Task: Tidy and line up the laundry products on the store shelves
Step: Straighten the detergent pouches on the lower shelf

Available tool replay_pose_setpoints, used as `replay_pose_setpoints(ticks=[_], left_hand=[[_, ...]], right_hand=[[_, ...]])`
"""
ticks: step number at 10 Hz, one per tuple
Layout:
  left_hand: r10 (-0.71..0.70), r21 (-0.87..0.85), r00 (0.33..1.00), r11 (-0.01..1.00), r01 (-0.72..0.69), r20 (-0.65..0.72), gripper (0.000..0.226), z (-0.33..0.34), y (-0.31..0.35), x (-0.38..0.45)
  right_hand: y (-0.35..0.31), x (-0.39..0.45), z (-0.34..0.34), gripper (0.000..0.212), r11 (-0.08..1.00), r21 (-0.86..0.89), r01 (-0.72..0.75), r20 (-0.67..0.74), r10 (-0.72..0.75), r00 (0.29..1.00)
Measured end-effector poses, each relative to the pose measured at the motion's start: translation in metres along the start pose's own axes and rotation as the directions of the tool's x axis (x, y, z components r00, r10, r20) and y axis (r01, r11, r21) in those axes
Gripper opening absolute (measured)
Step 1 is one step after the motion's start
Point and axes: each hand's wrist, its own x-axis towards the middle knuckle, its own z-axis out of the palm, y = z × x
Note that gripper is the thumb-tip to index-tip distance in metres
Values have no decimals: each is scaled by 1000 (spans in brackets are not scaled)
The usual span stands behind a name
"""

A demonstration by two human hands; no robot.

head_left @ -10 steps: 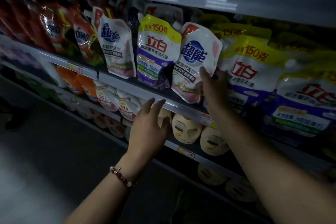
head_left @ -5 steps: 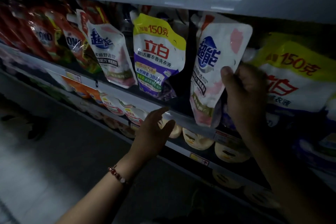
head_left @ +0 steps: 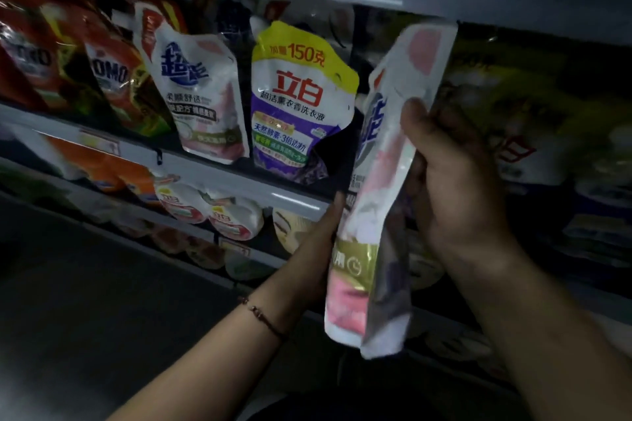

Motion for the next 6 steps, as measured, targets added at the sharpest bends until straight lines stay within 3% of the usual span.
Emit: replay_pose_setpoints(ticks=[1,2,3,4,5,6], left_hand=[[-25,-68,1000,997,24,-8,55,-15,0,-16],[-18,-106,998,994,11,-62,73,-41,-8,-34],[36,-77,994,996,-44,-106,47,-62,-10,-60],[210,274,939,953,-133,-273,15,-70,-2,-86],[326,661,910,746,-83,-254,17,-68,2,-109],[324,766,930,638,-77,-176,31,-65,1,-134]], right_hand=[[18,-16,8,29,995,11,-95,-155,95,983],[31,-36,9,33,963,96,-253,-187,267,945],[56,-60,-1,44,859,139,-493,-58,504,862],[94,-91,2,56,713,165,-681,70,680,729],[131,-124,21,48,522,244,-817,115,821,559],[151,-142,39,49,497,310,-810,152,815,559]])
